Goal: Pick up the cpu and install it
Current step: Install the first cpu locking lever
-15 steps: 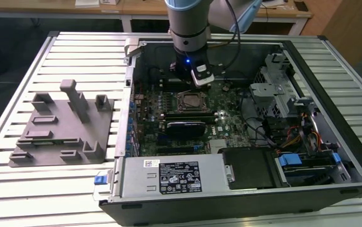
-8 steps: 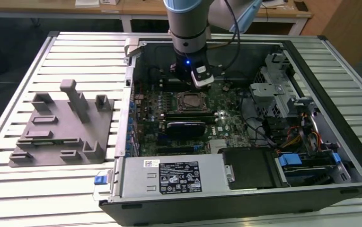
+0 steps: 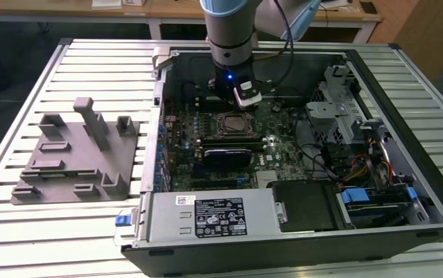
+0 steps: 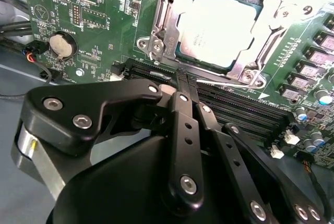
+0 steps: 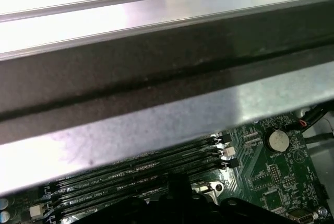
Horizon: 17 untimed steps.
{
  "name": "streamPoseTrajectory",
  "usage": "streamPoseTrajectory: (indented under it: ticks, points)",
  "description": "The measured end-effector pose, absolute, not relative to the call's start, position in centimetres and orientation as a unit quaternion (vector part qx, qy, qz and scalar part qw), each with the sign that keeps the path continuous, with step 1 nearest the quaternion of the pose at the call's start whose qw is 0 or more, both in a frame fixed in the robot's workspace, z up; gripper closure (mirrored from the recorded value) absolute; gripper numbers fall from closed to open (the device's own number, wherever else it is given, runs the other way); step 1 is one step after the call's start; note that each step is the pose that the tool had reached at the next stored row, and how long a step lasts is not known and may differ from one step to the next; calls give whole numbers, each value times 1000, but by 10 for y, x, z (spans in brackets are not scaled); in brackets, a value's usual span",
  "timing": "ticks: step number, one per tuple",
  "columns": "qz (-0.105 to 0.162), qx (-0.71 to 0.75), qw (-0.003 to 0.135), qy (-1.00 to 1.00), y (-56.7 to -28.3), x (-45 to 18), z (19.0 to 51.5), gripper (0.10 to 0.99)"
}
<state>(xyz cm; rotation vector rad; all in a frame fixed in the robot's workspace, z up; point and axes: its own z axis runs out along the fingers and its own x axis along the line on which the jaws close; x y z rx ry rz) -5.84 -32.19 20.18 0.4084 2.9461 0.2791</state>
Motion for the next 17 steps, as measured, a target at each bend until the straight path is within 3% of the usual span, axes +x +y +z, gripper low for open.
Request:
streamPoseTrajectory:
  ticks: [17]
  points:
    - [93, 136, 79, 983, -321, -59, 200, 980]
